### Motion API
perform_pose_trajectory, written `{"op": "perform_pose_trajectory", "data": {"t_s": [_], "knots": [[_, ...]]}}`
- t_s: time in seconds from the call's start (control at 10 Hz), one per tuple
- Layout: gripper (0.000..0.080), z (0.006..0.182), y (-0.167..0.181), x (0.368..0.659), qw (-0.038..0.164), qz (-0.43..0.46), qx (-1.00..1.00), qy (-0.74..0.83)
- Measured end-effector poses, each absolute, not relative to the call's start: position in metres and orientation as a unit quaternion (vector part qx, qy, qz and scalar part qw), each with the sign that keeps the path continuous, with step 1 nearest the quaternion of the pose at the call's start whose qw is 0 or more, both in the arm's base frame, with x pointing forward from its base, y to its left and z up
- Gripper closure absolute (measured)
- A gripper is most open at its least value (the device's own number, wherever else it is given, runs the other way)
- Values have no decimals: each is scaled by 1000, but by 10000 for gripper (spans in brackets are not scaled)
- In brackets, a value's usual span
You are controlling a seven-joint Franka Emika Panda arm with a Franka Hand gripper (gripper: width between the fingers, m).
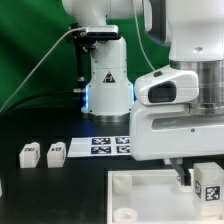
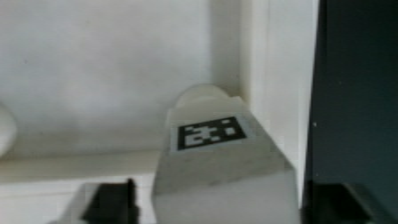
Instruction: Assemble one leg
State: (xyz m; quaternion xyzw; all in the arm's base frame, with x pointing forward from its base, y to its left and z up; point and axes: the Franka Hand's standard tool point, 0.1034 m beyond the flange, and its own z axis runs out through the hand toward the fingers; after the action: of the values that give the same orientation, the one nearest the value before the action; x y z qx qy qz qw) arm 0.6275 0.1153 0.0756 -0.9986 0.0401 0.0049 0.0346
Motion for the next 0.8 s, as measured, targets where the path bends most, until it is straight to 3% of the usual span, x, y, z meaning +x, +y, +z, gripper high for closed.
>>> {"op": "perform_pose_trajectory", "data": {"t_s": [0.1, 0.2, 0.6, 0.8], "knots": [[417, 76, 115, 627, 36, 7, -995, 96], [508, 76, 115, 628, 35, 10, -985, 166], [508, 75, 113, 628, 37, 26, -894, 445], [508, 73, 111, 629, 48, 46, -786, 615]]}}
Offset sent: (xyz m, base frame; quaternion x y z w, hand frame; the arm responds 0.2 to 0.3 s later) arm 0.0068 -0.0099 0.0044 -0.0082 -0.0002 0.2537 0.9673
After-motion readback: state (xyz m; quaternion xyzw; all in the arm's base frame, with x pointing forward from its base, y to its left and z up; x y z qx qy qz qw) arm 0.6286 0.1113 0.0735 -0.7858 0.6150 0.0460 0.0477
